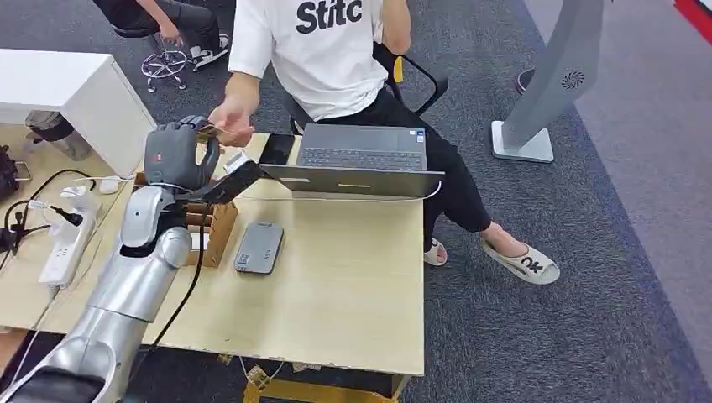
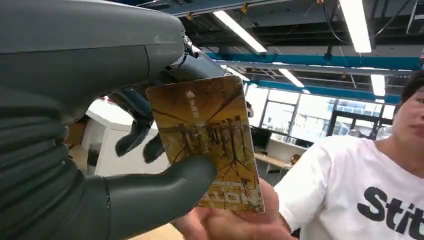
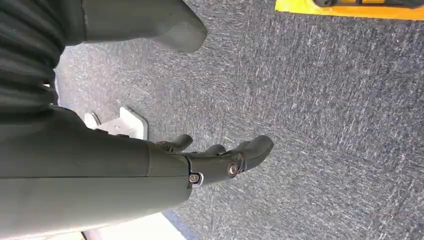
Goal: Pass the card to the sensor for recognition and then transmit it.
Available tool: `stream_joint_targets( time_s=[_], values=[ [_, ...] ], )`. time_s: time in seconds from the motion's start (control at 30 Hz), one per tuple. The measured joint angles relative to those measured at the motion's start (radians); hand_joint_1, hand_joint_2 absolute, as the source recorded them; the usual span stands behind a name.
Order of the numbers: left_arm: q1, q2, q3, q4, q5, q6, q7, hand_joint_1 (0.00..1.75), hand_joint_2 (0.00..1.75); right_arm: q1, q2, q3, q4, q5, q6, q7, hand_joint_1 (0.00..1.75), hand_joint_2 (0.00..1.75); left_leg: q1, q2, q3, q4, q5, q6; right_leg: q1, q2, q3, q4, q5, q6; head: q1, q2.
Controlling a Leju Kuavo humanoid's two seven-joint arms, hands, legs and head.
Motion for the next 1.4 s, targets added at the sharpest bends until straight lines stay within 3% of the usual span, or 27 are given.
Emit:
stream_joint_targets(
  time_s=[0.2, 0.43, 0.97, 1.4],
  values=[
    [0.089, 0.0, -0.016, -0.058, 0.002, -0.037, -0.02, 1.75, 1.75, 0.002, 0.0, 0.0, 0.0, -0.002, 0.003, 0.018, 0.0, 1.75, 0.0, 0.0, 0.0, 0.0, 0.0, 0.0, 0.0, 0.0, 0.0, 0.0, 0.0, 0.0, 0.0, 0.0],
    [0.177, -0.001, -0.07, -0.065, -0.072, -0.096, -0.007, 1.75, 1.75, 0.003, 0.0, 0.0, 0.0, -0.017, 0.008, 0.016, 0.0, 1.75, 0.0, 0.0, 0.0, 0.0, 0.0, 0.0, 0.0, 0.0, 0.0, 0.0, 0.0, 0.0, 0.0, 0.0],
    [0.216, 0.012, -0.09, 0.097, -0.19, -0.058, 0.055, 1.75, 1.75, 0.003, 0.0, 0.0, 0.0, -0.009, 0.021, 0.014, 0.0, 1.75, 0.0, 0.0, -0.001, 0.0, 0.0, 0.0, 0.0, 0.0, 0.0, 0.0, -0.001, 0.001, 0.0, 0.0],
    [0.222, 0.0, -0.101, 0.209, -0.251, -0.018, 0.056, 1.75, 1.75, 0.003, 0.0, 0.0, 0.0, 0.008, 0.026, 0.02, 0.0, 1.75, 0.0, 0.0, -0.001, 0.0, 0.0, 0.001, 0.0, -0.001, 0.0, 0.0, -0.001, 0.001, 0.0, 0.0]
  ],
)
